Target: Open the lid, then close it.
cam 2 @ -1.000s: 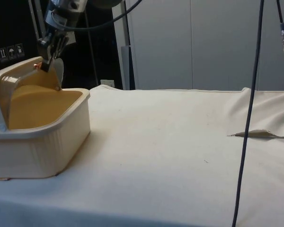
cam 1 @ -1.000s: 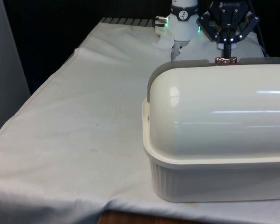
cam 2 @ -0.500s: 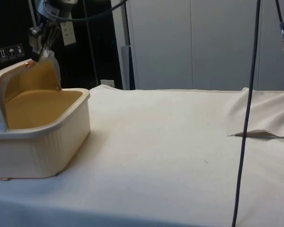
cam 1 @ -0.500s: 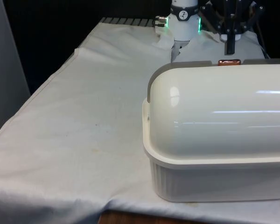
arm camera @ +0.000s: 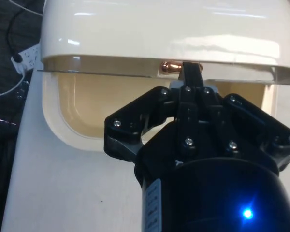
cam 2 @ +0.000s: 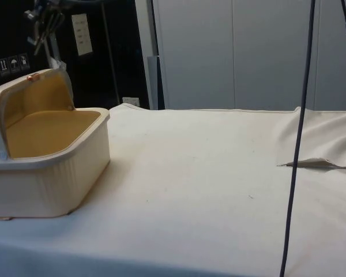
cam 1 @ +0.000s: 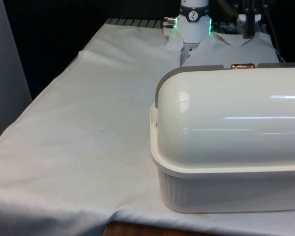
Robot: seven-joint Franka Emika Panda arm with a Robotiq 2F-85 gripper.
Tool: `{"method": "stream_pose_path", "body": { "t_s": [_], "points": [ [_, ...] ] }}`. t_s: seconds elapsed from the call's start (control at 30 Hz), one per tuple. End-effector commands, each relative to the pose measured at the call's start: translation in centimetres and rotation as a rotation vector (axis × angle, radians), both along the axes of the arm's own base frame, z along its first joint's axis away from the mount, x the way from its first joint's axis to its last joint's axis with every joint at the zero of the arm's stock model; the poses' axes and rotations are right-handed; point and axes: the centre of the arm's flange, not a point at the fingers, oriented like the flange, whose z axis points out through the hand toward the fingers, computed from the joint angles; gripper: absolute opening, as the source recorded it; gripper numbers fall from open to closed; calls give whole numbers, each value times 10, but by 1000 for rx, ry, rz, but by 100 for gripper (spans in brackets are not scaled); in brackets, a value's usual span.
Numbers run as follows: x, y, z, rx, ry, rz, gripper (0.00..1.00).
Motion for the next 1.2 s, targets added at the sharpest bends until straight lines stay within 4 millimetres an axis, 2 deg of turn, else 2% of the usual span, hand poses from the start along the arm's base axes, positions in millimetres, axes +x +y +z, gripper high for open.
{"method": "stream_pose_path", "body": {
  "t_s": [0.0,0.13,0.53,1.17],
  "points": [
    [0,1,4,-2,3,0,0],
    [0,1,16,0,-4,1,0],
    [7,2,36,0,9,-1,0],
    [22,5,38,-22,80,-6,0]
  ]
}}
